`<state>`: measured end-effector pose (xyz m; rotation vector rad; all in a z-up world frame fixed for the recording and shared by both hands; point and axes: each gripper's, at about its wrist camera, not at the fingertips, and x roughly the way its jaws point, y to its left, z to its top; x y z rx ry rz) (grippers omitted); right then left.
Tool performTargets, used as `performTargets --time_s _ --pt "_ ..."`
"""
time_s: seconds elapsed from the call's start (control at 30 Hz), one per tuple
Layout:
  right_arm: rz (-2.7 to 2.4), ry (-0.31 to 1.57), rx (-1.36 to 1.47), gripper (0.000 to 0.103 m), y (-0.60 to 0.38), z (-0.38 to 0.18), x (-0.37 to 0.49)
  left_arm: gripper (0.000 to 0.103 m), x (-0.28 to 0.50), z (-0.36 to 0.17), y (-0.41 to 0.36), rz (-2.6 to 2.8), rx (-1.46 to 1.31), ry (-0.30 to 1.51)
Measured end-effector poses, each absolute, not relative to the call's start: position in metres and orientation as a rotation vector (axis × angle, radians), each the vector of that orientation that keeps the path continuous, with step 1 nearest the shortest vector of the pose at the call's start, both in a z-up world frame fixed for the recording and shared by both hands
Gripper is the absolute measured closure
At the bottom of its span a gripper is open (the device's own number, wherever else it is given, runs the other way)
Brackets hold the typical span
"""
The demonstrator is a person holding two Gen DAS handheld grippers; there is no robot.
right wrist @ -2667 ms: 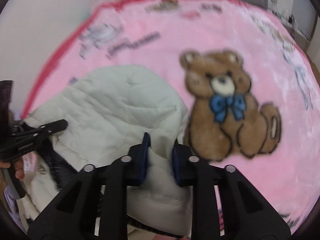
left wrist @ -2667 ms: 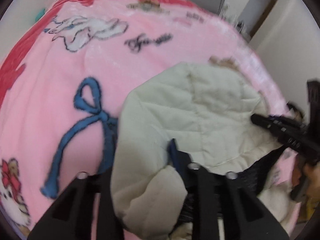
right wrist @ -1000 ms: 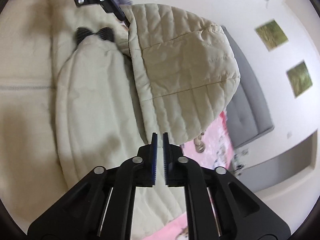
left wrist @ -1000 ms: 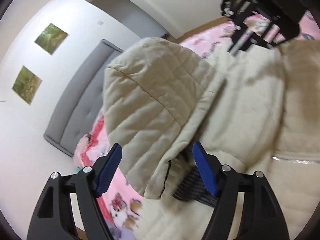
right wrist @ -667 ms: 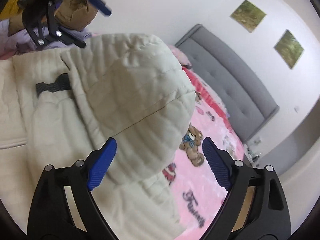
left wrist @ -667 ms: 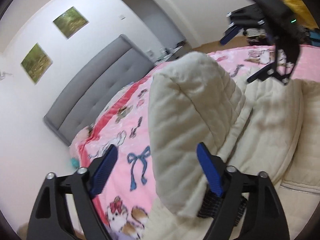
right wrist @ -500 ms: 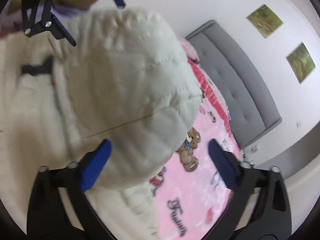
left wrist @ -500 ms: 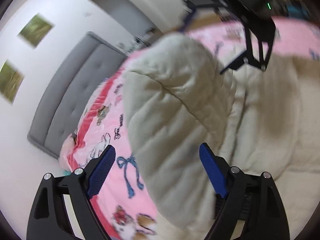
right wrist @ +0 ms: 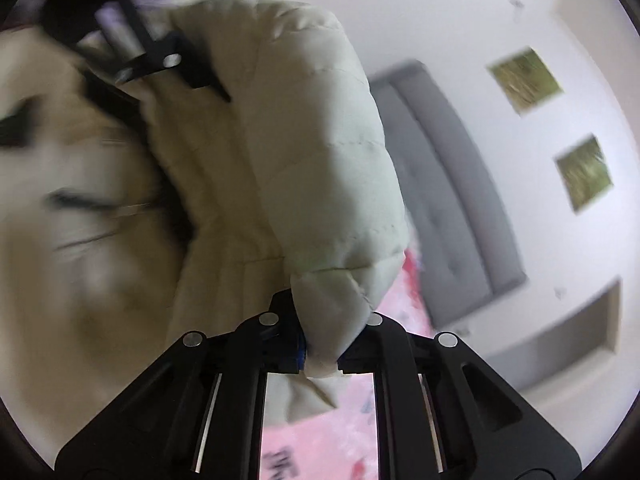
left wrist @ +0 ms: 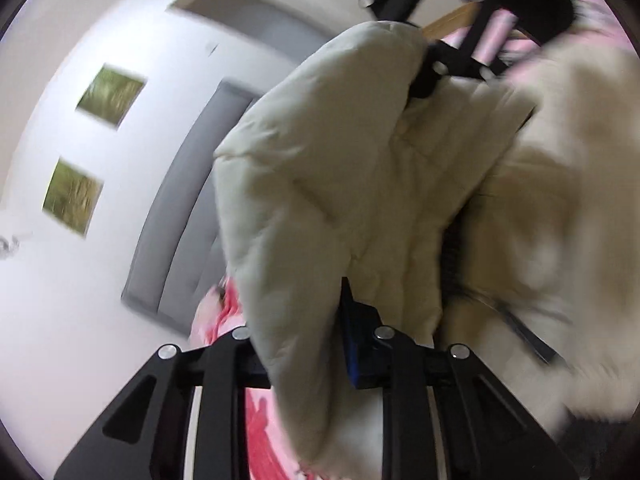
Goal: Fold large clothes
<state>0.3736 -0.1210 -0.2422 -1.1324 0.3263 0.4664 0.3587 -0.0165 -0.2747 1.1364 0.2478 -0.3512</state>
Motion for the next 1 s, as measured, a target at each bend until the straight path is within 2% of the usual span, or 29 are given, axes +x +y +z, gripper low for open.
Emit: performTargets --time_s 0.17,0.23,0.43,0.53,0.6,0.7,0.77,0.8,0.87,1.0 --pt "0.599 0.239 -1.272 0.093 -0.144 -0.288 0.251 0.079 0.253 -0.318 -0.009 -0.477 1.106 0.218" --pt "0.618 0.264 -1.253 0.091 -0.145 -0.299 0.226 0.078 0.228 -0.338 -0.007 -0.450 1.059 0.243" --pt "0.590 0.311 -1.238 0.090 -0.133 -0.324 0.212 0.075 0.218 -0.352 0.003 -0.349 0.885 0.372" --pt "0.557 0.331 -1.261 0.088 -0.127 -0.326 0.221 0.074 0.209 -0.346 0.001 -0.313 0.889 0.369" --pt "0.519 0.345 -1.247 0.083 -0.122 -0.322 0.216 0.070 0.198 -0.335 0.002 -0.319 0.852 0.370" --pt "0.498 0.390 -1.148 0.061 -0.120 -0.305 0.198 0.055 0.195 -0.305 0.014 -0.309 0.704 0.360" --pt "0.511 0.418 -1.037 0.046 -0.124 -0.288 0.195 0.024 0.207 -0.288 0.018 -0.280 0.624 0.377" --pt "0.523 0.434 -0.973 0.043 -0.129 -0.278 0.193 0.019 0.223 -0.276 0.027 -0.298 0.530 0.442" --pt "0.514 0.471 -0.858 0.033 -0.138 -0.263 0.194 0.018 0.254 -0.259 0.047 -0.345 0.322 0.552" --pt "0.468 0.639 -0.427 0.031 -0.177 -0.233 0.234 0.018 0.302 -0.259 0.083 -0.358 0.002 0.684"
